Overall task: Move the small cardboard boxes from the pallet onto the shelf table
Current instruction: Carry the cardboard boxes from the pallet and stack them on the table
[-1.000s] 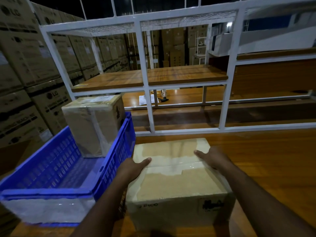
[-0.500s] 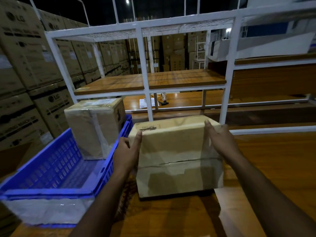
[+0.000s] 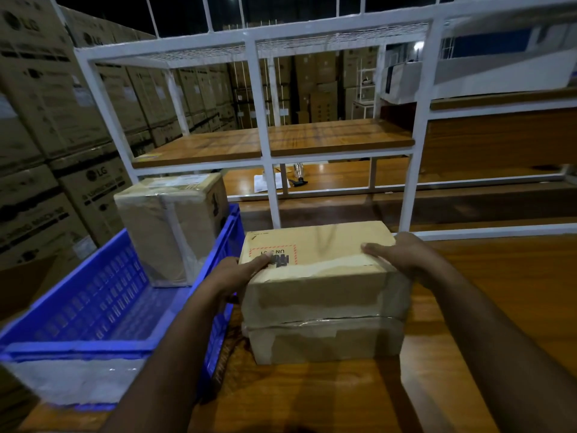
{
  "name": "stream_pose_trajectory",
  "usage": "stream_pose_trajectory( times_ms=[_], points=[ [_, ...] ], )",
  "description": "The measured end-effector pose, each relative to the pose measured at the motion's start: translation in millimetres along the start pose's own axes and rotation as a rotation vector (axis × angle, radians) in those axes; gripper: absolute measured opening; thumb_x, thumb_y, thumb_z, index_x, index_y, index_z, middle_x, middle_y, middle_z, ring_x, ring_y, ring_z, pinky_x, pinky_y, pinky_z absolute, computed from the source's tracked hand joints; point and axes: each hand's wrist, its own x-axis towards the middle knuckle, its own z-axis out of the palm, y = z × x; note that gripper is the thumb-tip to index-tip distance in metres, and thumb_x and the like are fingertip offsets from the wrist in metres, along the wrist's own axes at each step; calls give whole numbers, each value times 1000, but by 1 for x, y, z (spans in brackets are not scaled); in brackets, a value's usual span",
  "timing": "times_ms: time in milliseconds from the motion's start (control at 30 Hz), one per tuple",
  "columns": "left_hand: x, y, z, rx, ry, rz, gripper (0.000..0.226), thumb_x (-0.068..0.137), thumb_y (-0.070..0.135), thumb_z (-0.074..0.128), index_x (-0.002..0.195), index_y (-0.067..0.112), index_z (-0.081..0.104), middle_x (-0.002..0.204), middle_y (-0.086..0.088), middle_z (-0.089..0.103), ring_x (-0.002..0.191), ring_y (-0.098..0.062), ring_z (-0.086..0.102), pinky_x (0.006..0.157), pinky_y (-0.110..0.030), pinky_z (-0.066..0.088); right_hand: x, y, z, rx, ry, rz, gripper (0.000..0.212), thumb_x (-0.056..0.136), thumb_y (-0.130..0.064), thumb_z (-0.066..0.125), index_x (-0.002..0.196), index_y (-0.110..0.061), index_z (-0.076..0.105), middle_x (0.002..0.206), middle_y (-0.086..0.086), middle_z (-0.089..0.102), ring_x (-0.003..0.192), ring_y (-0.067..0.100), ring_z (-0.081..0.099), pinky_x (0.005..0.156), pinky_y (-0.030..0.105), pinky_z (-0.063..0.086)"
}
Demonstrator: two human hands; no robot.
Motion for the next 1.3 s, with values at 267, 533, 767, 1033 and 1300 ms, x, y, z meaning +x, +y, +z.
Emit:
stream_pose_trajectory(
  times_ms=[267,533,767,1033,1300],
  points=[
    [10,-1,7,-10,-4,-15,44,82,51,76,108,17,64,106,-9,71,99,-27,68,74,-39,58,10,-4,6,-68,2,77,85,75,-58,77,134,-4,50,136,17,56,118,34,54,85,41,50],
    [8,1,8,15,15,-1,36,83,55,74,96,25,59,104,-6,68,100,-26,66,79,-42,57,5,3,9,-13,25,38,85,73,-67,73,131,-9,52,128,12,60,107,28,57,80,39,53],
    [-6,1,10,8,22,96,24,85,47,75,95,28,63,104,-3,69,99,-22,66,81,-39,58,-7,2,4,58,4,-21,73,79,-56,74,133,-12,54,131,11,60,116,30,56,88,40,51],
    [-25,-23,10,-96,96,275,72,66,47,90,125,20,58,115,-1,74,105,-17,71,92,-47,59,-33,10,-3,202,33,-167,72,78,-43,80,134,-22,39,117,-4,51,110,17,50,91,42,48],
    [-42,-39,19,-203,101,232,84,71,84,60,116,13,61,103,-8,76,91,-21,76,77,-44,62,-50,37,9,353,30,-13,75,76,-70,63,125,-16,42,119,3,55,100,18,57,72,37,52]
  ],
)
